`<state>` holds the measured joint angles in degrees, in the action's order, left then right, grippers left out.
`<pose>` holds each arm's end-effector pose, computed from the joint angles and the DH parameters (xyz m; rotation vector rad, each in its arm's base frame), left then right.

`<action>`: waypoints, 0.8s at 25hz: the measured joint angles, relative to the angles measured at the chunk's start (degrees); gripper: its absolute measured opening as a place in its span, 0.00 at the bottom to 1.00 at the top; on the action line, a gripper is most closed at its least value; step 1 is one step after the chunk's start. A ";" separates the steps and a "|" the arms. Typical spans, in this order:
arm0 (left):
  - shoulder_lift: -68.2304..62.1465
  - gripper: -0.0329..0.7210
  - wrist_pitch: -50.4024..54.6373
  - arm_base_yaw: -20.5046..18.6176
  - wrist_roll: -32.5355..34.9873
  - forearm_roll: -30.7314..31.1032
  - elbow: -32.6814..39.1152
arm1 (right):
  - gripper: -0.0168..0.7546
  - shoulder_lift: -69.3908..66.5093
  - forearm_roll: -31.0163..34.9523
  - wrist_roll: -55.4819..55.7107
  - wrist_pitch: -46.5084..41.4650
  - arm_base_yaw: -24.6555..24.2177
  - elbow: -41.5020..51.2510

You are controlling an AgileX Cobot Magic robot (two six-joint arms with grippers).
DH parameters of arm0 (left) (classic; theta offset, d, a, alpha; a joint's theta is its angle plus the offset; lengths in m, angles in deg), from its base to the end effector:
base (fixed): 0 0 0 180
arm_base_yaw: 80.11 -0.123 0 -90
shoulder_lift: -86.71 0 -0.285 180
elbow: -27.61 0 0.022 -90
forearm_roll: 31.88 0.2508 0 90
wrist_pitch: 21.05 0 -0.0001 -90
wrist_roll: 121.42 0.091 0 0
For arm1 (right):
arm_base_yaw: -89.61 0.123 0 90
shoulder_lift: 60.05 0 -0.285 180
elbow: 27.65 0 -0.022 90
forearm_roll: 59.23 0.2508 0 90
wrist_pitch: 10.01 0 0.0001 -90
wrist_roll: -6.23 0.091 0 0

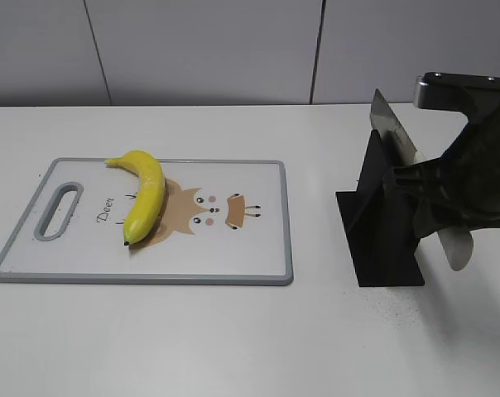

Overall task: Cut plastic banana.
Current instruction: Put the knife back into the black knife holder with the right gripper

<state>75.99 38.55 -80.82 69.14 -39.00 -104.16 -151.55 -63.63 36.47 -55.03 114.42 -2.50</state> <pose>0.0032 -0.0097 0.2812 0.1779 2.0550 -0.0282 0.2472 0.1088 0.2288 0.0696 2.8253 0.1316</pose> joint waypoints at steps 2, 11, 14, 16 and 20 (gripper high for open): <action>0.00 0.81 0.00 0.00 0.00 0.00 0.00 | 0.25 0.00 -0.07 0.08 0.00 0.00 0.00; 0.00 0.81 0.00 0.00 0.00 0.00 0.19 | 0.38 0.00 -0.02 -1.20 0.40 0.00 0.06; 0.00 0.81 0.00 0.00 0.00 0.00 0.19 | 0.57 0.00 -0.07 -1.40 0.70 0.00 0.06; 0.00 0.81 0.00 0.00 0.00 0.00 0.19 | 0.66 0.00 -0.07 -1.69 0.70 0.00 0.06; 0.00 0.81 0.00 0.00 0.00 0.00 0.19 | 0.71 0.00 0.04 -2.37 0.70 0.00 0.06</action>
<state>75.99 38.55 -80.82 69.14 -39.00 -103.97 -151.55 -63.58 34.09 -54.33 114.42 -2.44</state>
